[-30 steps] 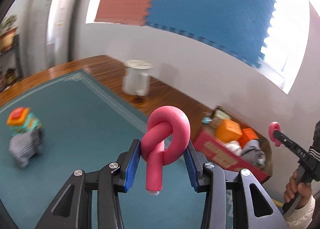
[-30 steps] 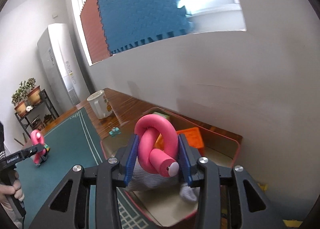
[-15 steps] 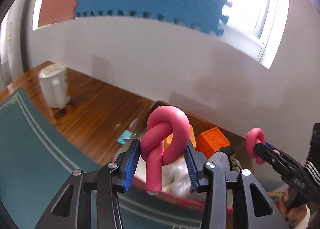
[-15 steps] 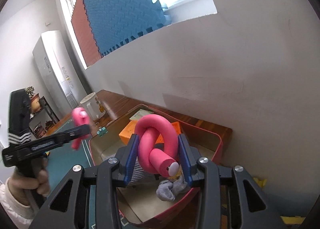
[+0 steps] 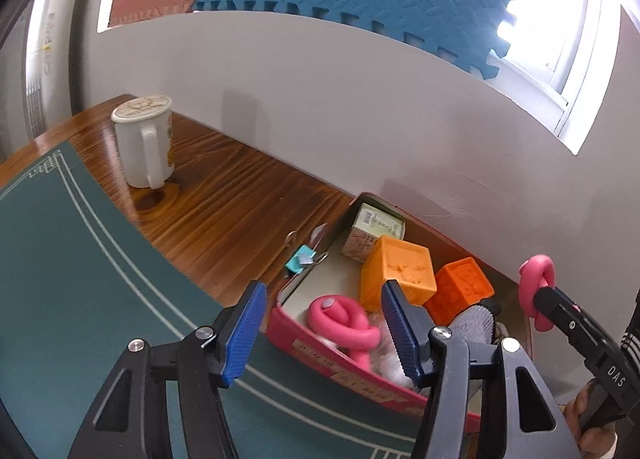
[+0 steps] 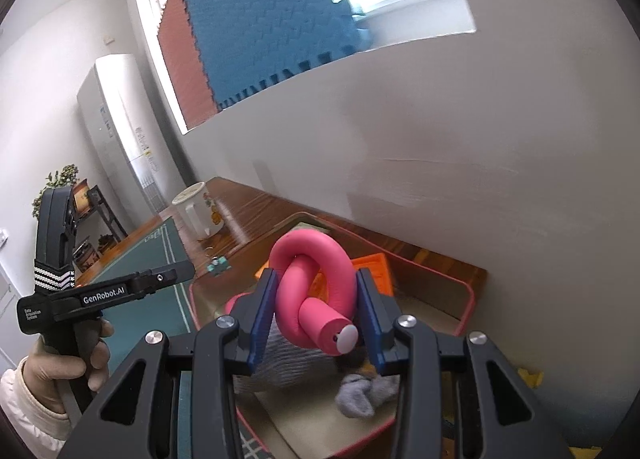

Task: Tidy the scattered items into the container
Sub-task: 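Carry both pink knots to the red tin box and open both grippers, then move both tools back over the table toward the remaining grey glove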

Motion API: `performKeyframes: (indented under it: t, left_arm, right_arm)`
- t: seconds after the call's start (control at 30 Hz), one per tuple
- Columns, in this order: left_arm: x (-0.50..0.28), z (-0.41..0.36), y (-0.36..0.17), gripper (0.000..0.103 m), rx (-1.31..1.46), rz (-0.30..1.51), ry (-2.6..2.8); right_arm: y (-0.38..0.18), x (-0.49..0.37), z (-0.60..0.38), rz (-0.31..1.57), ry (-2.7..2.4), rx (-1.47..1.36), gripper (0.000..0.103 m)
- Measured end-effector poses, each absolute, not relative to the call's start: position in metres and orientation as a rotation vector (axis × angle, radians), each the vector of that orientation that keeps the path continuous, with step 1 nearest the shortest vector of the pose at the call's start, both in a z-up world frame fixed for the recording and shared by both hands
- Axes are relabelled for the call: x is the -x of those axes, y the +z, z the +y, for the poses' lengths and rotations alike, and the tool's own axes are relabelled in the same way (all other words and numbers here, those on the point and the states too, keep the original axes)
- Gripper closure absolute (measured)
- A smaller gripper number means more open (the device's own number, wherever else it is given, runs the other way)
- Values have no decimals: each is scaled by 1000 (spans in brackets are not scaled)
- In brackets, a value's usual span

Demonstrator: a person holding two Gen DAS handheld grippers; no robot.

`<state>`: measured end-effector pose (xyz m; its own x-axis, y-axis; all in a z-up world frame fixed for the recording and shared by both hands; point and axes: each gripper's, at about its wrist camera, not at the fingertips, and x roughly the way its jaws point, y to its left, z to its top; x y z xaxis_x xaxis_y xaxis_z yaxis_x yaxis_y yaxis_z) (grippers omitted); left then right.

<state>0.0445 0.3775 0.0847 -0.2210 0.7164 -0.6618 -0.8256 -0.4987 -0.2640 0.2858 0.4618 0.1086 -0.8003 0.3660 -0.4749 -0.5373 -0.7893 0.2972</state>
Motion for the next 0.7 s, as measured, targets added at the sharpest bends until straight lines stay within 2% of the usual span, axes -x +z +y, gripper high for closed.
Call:
performKeyframes:
  t: [0.23, 0.3, 0.7]
  left_arm:
    - [-41, 361, 80, 42, 942, 180, 1899]
    - [-38, 355, 78, 42, 955, 176, 1906]
    - [-12, 303, 72, 42, 1004, 104, 1980]
  right_arm:
    - [116, -264, 453, 543, 2572, 579, 59]
    - [115, -258, 453, 543, 2565, 593, 47]
    - [120, -266, 450, 602, 2510, 528, 46]
